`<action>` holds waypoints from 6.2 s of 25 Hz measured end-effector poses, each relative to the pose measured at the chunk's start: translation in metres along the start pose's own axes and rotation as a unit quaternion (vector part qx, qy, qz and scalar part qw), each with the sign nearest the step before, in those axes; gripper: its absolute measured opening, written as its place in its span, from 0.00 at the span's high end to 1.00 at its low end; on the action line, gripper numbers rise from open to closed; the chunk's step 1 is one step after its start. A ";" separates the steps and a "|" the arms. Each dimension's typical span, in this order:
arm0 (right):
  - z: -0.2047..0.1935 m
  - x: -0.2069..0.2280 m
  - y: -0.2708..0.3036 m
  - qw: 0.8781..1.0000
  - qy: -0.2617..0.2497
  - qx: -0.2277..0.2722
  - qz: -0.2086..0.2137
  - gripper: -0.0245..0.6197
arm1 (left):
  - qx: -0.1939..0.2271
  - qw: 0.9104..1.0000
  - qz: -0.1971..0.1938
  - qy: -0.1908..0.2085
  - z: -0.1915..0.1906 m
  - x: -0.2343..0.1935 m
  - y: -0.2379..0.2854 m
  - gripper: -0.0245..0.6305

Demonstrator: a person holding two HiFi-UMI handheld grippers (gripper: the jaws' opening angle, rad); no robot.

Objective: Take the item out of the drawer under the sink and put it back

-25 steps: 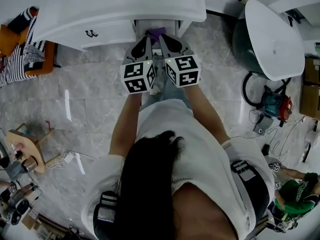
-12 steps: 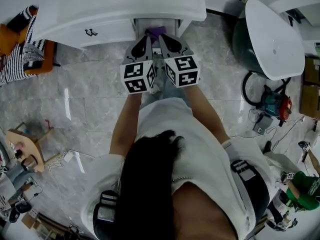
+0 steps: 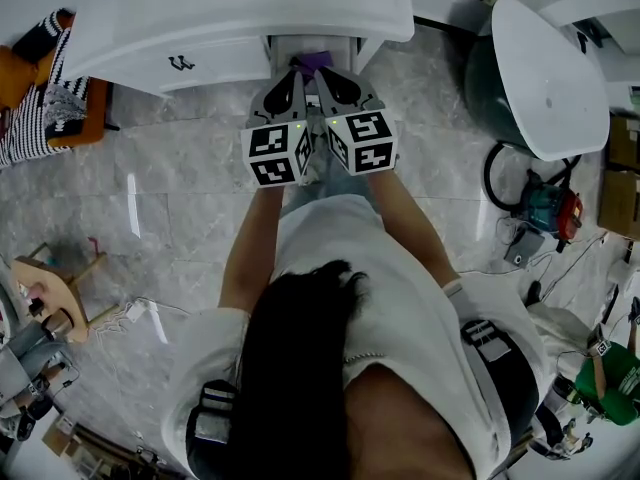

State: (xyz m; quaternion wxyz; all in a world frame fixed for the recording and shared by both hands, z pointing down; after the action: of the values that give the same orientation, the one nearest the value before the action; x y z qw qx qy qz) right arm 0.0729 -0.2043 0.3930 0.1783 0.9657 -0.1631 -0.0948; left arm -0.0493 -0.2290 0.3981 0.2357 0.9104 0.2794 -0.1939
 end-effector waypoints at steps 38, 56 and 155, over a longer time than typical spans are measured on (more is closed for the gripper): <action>-0.057 0.051 0.087 0.987 0.036 -0.121 0.096 0.67 | -0.053 0.994 0.084 -0.044 -0.006 -0.054 0.082 0.96; -0.123 0.070 0.177 0.954 0.024 -0.211 0.210 0.50 | -0.085 0.980 0.162 -0.072 -0.014 -0.098 0.128 0.96; -0.165 0.059 0.185 0.940 -0.049 -0.292 0.171 0.81 | -0.065 0.968 0.207 -0.126 -0.041 -0.114 0.093 0.96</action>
State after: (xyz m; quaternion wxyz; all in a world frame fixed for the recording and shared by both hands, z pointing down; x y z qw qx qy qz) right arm 0.1154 -0.3365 0.6068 0.4580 0.8229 -0.2990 -0.1538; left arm -0.0715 -0.3227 0.5167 0.3623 0.8994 0.0650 -0.2358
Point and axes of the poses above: the fingertips, and each gripper's own axes: y forward along the fingers, x to its right, z out of its top, the point moved 9 cm from there along -y, backward along the fingers, and after that the axes turned 15 degrees about -y, right-handed, at the moved point
